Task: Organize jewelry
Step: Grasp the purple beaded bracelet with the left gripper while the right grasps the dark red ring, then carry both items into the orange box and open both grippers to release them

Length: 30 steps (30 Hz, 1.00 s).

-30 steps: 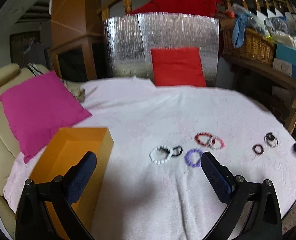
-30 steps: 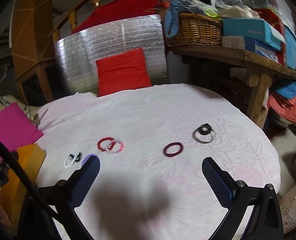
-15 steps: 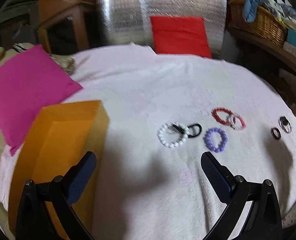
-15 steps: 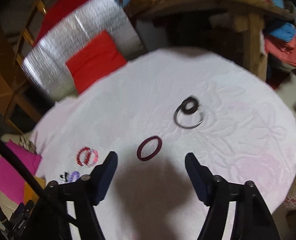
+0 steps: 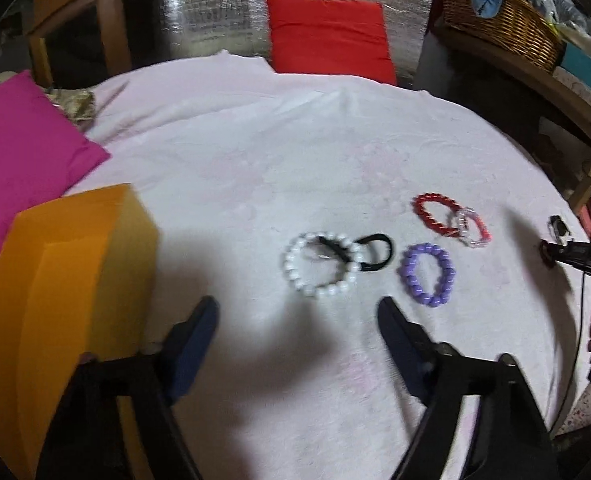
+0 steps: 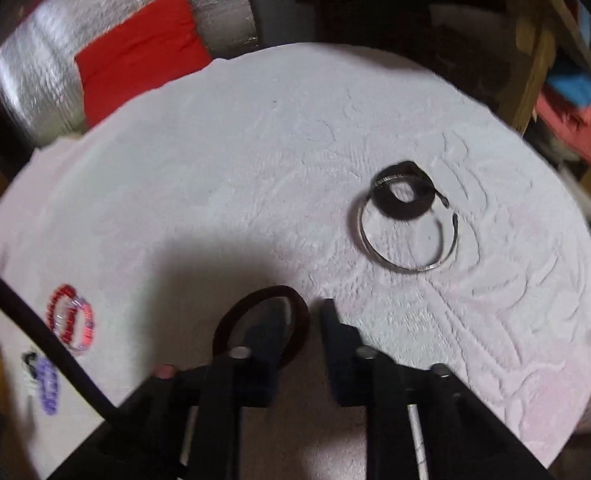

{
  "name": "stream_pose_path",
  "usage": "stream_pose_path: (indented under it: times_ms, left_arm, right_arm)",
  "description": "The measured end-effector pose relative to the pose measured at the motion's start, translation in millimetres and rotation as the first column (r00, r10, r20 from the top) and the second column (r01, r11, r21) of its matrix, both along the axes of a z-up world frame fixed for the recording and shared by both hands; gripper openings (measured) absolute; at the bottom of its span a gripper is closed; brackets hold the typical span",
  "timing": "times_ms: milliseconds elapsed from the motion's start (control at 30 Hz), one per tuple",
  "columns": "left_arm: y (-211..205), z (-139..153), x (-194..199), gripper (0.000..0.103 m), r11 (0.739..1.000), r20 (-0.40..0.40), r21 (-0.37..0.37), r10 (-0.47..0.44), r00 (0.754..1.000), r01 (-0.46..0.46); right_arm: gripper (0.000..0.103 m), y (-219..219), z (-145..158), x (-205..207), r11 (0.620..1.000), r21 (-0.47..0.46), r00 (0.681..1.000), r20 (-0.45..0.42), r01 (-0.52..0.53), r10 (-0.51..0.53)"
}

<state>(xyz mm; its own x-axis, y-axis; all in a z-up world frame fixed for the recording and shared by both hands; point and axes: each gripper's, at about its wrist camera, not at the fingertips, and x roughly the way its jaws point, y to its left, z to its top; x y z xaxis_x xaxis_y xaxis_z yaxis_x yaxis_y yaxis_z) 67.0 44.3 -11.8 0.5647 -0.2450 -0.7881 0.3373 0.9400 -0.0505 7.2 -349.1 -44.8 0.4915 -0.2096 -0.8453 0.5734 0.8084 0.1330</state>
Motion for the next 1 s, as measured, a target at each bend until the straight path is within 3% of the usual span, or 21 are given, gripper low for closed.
stream_pose_path:
  times_ms: [67,233,433,600,733,800,1000]
  left_arm:
    - [-16,-6,1,0.053,0.998,-0.037,-0.03,-0.061,0.997,0.06]
    - [-57,-17,1,0.053,0.987,-0.072,-0.068,-0.149,0.986,0.144]
    - [-84,-37,14,0.053,0.986,-0.14,-0.118,-0.138,0.98,0.122]
    - [-95,-39,19,0.053,0.987,-0.136,-0.118,-0.124,0.983,0.108]
    - [-99,-33,12,0.019,0.985,-0.099,-0.11,-0.144,0.985,0.133]
    - [-104,-34,11,0.01,0.981,-0.092,-0.116,-0.168,0.982,0.157]
    - [-89,-17,-2,0.009,0.976,-0.049,-0.131,-0.182,0.982,0.174]
  right_arm:
    - [0.007,3,0,-1,1.0,0.018,1.0,0.013,-0.004,0.004]
    - [0.005,11,6,-7,0.999,0.024,0.998,0.059,-0.026,0.025]
    - [0.005,9,17,-23,0.992,0.119,0.991,0.134,-0.033,0.017]
    - [0.005,14,21,-28,0.989,0.139,0.989,0.145,-0.043,0.022]
    - [0.005,18,20,-24,0.988,0.146,0.989,0.148,-0.051,0.029]
    - [0.005,21,23,-24,0.99,0.126,0.987,0.157,-0.058,0.037]
    - [0.005,33,32,-27,0.989,0.122,0.977,0.203,-0.089,0.063]
